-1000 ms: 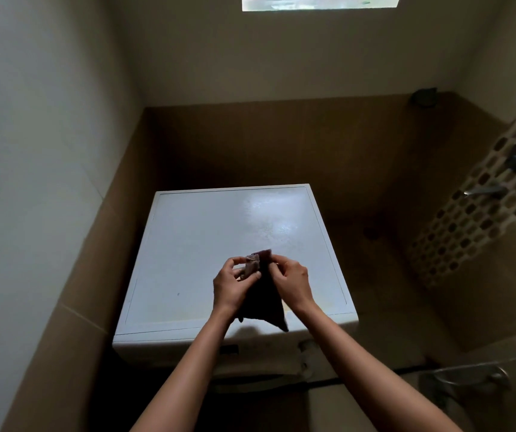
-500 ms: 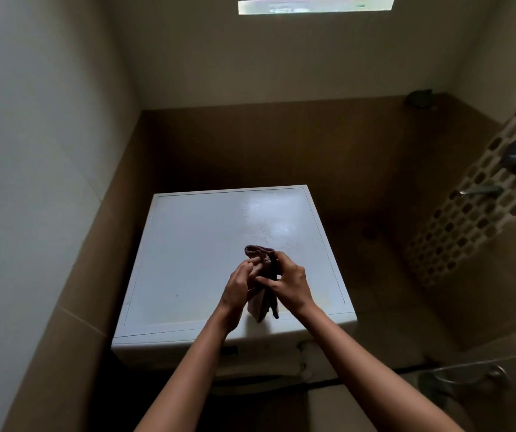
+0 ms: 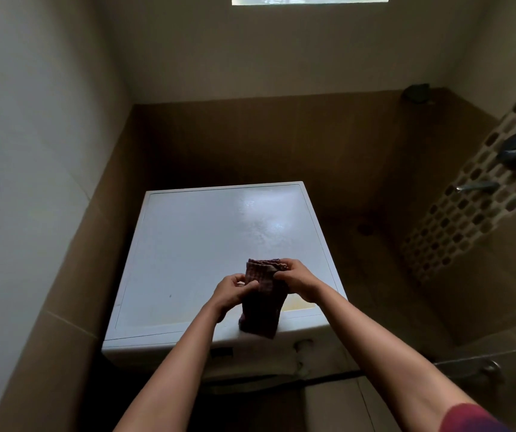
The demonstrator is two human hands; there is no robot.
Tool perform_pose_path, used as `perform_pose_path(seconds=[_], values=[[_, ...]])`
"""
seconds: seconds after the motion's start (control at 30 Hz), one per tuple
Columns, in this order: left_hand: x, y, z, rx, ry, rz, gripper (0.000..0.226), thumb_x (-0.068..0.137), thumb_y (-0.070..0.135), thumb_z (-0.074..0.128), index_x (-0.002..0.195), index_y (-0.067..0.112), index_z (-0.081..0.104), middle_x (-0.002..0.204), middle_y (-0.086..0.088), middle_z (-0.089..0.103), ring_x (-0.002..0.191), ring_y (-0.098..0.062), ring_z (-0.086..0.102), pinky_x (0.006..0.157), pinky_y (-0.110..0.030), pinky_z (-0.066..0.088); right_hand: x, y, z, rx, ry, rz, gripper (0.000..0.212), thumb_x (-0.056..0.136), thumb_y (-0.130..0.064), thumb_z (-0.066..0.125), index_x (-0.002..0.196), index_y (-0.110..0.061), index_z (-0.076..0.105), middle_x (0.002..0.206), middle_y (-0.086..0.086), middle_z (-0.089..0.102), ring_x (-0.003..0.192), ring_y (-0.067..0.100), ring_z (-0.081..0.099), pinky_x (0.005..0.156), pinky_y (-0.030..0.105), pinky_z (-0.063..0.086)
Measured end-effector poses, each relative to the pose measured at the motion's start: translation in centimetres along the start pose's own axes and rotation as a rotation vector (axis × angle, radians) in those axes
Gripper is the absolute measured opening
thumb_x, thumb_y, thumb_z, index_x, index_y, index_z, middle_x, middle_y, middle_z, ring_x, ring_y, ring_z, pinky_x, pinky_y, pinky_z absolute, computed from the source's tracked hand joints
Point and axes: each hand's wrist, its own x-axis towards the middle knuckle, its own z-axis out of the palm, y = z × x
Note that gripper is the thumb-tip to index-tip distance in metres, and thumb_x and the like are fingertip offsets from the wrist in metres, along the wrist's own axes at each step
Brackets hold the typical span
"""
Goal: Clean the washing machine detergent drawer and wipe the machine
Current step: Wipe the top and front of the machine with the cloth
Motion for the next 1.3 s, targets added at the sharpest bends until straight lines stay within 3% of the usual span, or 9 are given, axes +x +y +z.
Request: perform_pose_path(seconds=[0.13, 0.23, 0.37, 0.5, 0.73, 0.93, 1.1, 1.2, 1.3], values=[[1.4, 0.9, 0.2, 0.075, 0.083, -0.027, 0.035, 0.089, 0.042, 0.063, 0.105, 0.012, 0.066, 0.1, -0.006, 0.071, 0.094, -0.021, 0.067, 0.073, -0.029, 0.054, 0.8, -0.7, -0.5, -0.12, 0.038, -0.027, 0.031, 0.073, -0.019, 0.059, 0.102, -0.016, 0.067, 0.1, 0.012, 0.068, 0.087, 0.024, 0.064, 0.065, 0.032, 0.05], [1.5, 1.4, -0.7, -0.052, -0.059, -0.084, 0.036, 0.092, 0.037, 0.061, 0.104, 0.004, 0.066, 0.09, -0.005, 0.068, 0.085, -0.018, 0.064, 0.069, -0.028, 0.053, 0.5, -1.5, -1.9, -0.074, -0.078, 0.007, 0.012, 0.086, -0.006, 0.056, 0.09, -0.011, 0.065, 0.085, 0.009, 0.064, 0.074, 0.019, 0.06, 0.056, 0.025, 0.049], [1.8, 1.7, -0.8, -0.053, -0.19, -0.18, 0.028, 0.092, 0.035, 0.062, 0.1, 0.008, 0.063, 0.086, -0.003, 0.064, 0.078, -0.016, 0.063, 0.069, -0.028, 0.053, 1.1, -2.1, -2.7, -0.154, -0.149, 0.061, 0.011, 0.088, -0.003, 0.052, 0.086, -0.006, 0.062, 0.077, 0.007, 0.06, 0.06, 0.015, 0.058, 0.05, 0.025, 0.05], [3.0, 1.2, -0.2, 0.004, -0.06, -0.147, 0.02, 0.09, 0.024, 0.066, 0.107, 0.013, 0.065, 0.1, -0.005, 0.068, 0.083, -0.019, 0.066, 0.068, -0.03, 0.054, 3.0, -0.8, -2.8, -0.27, -0.039, 0.048, 0.021, 0.082, -0.004, 0.057, 0.102, -0.009, 0.06, 0.096, 0.011, 0.062, 0.08, 0.023, 0.063, 0.058, 0.033, 0.056], [4.1, -0.1, 0.4, 0.192, 0.196, 0.027, 0.016, 0.084, 0.014, 0.07, 0.1, 0.016, 0.071, 0.099, 0.001, 0.07, 0.095, -0.012, 0.064, 0.083, -0.023, 0.048, 3.7, 2.5, -1.8, -0.428, 0.255, -0.263, 0.025, 0.079, -0.006, 0.064, 0.103, -0.011, 0.069, 0.098, 0.007, 0.07, 0.091, 0.017, 0.064, 0.082, 0.031, 0.054], [1.7, -2.4, -0.7, 0.36, 0.113, 0.175, 0.02, 0.079, 0.011, 0.077, 0.079, 0.03, 0.07, 0.089, 0.006, 0.071, 0.085, -0.005, 0.065, 0.077, -0.017, 0.049, 0.3, 7.9, -1.1, -0.64, 0.209, -0.764, 0.025, 0.078, -0.004, 0.065, 0.102, -0.01, 0.068, 0.09, 0.003, 0.067, 0.079, 0.014, 0.062, 0.07, 0.023, 0.053], [0.3, -4.9, -0.2, 0.654, 0.057, 0.257, 0.021, 0.081, 0.006, 0.072, 0.09, 0.026, 0.076, 0.107, 0.002, 0.064, 0.1, -0.008, 0.059, 0.09, -0.018, 0.046, -0.5, 11.4, -0.3, -0.873, 0.086, -0.84, 0.026, 0.081, -0.017, 0.054, 0.103, -0.014, 0.068, 0.098, 0.004, 0.067, 0.086, 0.021, 0.062, 0.069, 0.032, 0.056], [-0.2, -5.1, 0.3, 0.66, 0.132, 0.228, 0.037, 0.082, -0.005, 0.055, 0.091, 0.023, 0.077, 0.106, 0.004, 0.06, 0.102, -0.006, 0.055, 0.091, -0.011, 0.039, -0.7, 11.2, -0.6, -0.948, -0.06, -0.847, 0.026, 0.083, -0.026, 0.061, 0.106, -0.018, 0.068, 0.105, 0.003, 0.063, 0.097, 0.018, 0.057, 0.079, 0.027, 0.053], [-0.3, -4.5, 1.1, 0.603, 0.192, 0.171, 0.029, 0.084, 0.001, 0.054, 0.088, 0.018, 0.077, 0.096, 0.007, 0.064, 0.093, -0.004, 0.057, 0.089, -0.016, 0.044, -0.8, 9.7, -1.2, -0.832, -0.065, -0.725, 0.025, 0.087, -0.037, 0.058, 0.102, -0.021, 0.071, 0.103, -0.002, 0.064, 0.098, 0.01, 0.056, 0.083, 0.029, 0.051]])
